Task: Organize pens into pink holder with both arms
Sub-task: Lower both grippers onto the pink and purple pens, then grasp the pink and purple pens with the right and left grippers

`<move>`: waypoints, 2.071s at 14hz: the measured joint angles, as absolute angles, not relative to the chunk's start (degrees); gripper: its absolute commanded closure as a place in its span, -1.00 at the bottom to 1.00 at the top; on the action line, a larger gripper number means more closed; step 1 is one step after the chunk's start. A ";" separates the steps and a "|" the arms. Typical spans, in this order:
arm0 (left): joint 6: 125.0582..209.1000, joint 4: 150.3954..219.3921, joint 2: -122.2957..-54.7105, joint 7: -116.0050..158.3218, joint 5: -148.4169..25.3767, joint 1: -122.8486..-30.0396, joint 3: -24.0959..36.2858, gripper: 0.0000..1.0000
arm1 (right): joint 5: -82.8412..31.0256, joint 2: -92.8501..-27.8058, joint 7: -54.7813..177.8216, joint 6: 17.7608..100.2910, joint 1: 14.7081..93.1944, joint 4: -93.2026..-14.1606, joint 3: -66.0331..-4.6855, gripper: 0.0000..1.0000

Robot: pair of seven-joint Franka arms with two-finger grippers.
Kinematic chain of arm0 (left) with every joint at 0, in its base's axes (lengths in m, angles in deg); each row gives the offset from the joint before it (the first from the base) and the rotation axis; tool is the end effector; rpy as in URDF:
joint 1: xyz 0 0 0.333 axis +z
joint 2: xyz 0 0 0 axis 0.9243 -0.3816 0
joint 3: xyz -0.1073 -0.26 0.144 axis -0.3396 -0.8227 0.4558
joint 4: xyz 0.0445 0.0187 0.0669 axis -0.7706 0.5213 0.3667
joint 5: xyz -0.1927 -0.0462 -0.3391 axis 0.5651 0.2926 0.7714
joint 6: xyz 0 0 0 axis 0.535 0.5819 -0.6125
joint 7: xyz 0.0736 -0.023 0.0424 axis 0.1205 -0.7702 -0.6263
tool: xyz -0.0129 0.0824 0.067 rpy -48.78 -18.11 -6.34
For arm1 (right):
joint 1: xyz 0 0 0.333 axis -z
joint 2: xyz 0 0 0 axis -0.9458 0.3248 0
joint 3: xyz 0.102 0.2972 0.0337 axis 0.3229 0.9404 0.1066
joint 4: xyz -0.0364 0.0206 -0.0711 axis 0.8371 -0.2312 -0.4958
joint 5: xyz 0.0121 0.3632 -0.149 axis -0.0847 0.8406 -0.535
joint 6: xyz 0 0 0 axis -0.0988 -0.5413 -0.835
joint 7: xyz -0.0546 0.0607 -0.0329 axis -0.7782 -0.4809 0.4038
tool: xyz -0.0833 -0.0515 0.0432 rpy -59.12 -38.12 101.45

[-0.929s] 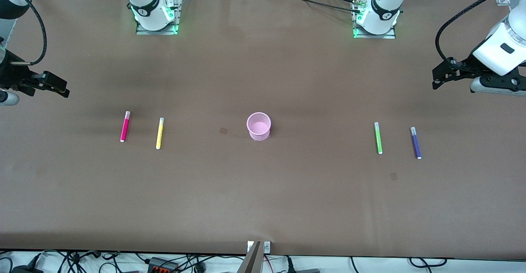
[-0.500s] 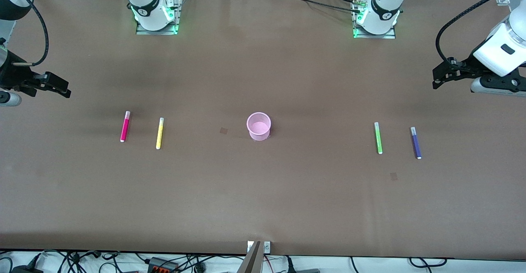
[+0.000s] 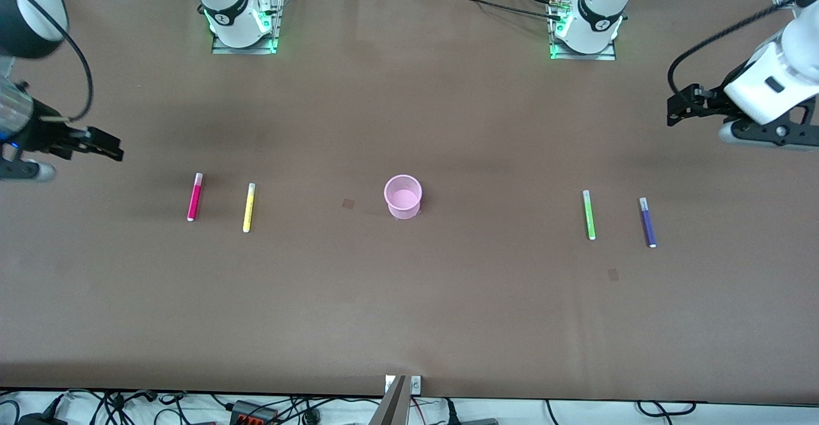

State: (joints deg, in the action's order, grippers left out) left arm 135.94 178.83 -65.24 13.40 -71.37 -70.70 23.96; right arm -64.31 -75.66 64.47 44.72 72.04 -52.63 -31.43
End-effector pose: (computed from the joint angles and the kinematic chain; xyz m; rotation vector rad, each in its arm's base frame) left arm 0.5528 -0.0321 0.5677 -3.1089 0.1310 0.2738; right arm 0.5966 -0.0277 0.4939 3.1133 -0.0022 -0.1343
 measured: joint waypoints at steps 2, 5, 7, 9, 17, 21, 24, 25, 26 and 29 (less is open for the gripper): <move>135.69 178.60 -68.57 13.40 -71.44 -70.53 24.37 -1.00 | -64.62 -71.62 64.62 46.96 70.93 -52.75 -31.42 -1.00; 140.51 178.17 -76.22 13.47 -71.79 -68.29 24.71 -1.00 | -64.92 -65.48 64.65 50.36 70.75 -52.87 -31.51 -1.00; 147.70 178.15 -83.03 13.47 -71.82 -65.94 24.85 -1.00 | -64.97 -61.74 64.65 52.46 70.96 -52.91 -31.72 -1.00; 154.41 178.05 -89.26 13.37 -71.83 -63.72 24.91 -1.00 | -64.98 -58.64 64.65 54.13 71.04 -52.91 -31.98 -1.00; 173.97 178.49 -103.43 13.06 -71.84 -61.15 24.19 -0.97 | -65.01 -49.08 64.61 58.23 72.20 -52.90 -32.38 -1.00; 176.19 178.61 -104.74 9.48 -71.84 -60.83 24.23 -0.86 | -65.05 -47.56 64.54 59.11 73.23 -52.90 -32.41 -1.00; 176.18 179.56 -104.74 8.35 -71.85 -60.74 24.23 -0.45 | -65.05 -46.99 64.54 61.90 73.16 -53.55 -32.34 -1.00; 176.19 180.11 -104.75 7.78 -71.85 -60.65 24.25 -0.29 | -65.05 -46.84 64.54 63.13 73.10 -54.20 -32.28 -1.00; 176.22 180.41 -104.75 7.10 -71.85 -60.40 24.26 -0.06 | -65.05 -46.79 64.54 64.35 73.06 -55.03 -32.24 -1.00; 176.38 180.40 -104.65 5.95 -71.85 -59.63 24.31 0.64 | -65.05 -46.81 64.55 65.69 73.02 -56.57 -32.22 -0.69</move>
